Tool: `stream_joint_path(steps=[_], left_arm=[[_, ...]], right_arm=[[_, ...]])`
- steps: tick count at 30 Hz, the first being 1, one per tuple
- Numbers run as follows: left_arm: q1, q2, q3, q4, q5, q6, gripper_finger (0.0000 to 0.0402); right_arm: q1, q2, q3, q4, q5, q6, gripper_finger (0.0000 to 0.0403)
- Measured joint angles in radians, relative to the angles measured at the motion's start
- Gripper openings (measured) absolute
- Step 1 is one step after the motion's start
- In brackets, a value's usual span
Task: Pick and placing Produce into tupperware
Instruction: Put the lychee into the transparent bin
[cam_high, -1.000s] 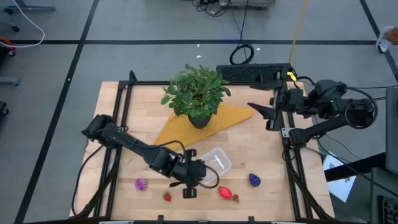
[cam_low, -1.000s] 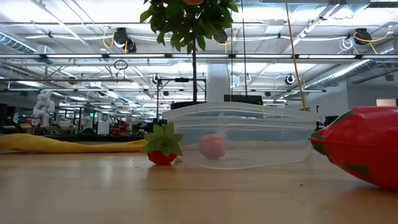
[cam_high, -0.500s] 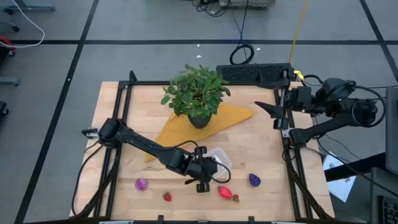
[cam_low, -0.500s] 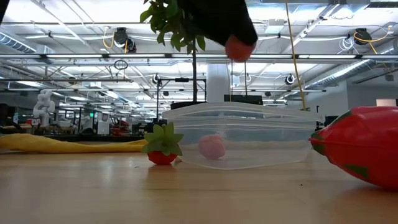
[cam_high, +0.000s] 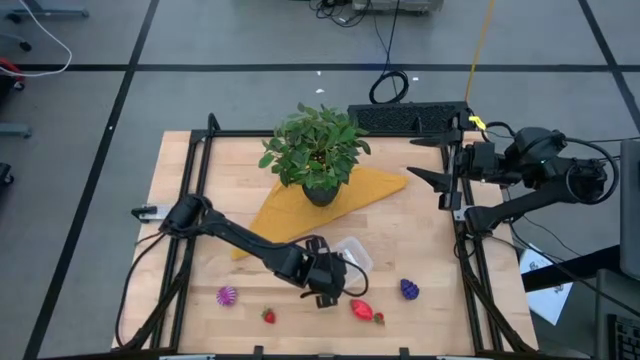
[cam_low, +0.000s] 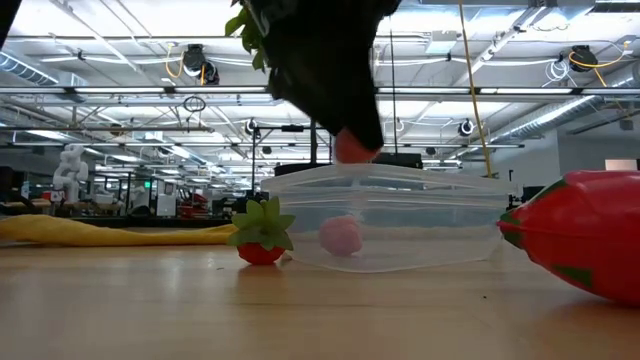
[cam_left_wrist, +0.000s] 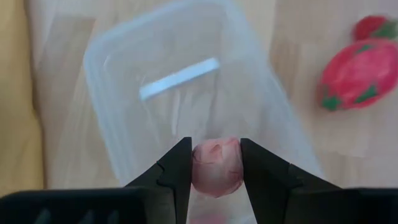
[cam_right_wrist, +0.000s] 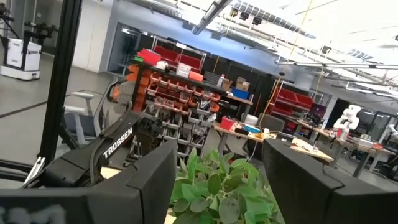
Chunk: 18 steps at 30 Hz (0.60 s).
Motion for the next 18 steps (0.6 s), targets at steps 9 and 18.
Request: stream_joint_path(steps=[9,18], left_arm=[[0.0,0.008,0.001,-0.037,-0.008,-0.087,0.0124],[0.011,0.051,0.0,-0.033,0.018,-0.091,0.0124]], right_arm=[[0.0,0.0,0.0,-0.001,0.0,0.0,0.0228],[0.0,0.0,0.0,-0.015,0.0,0.0,0.0228]])
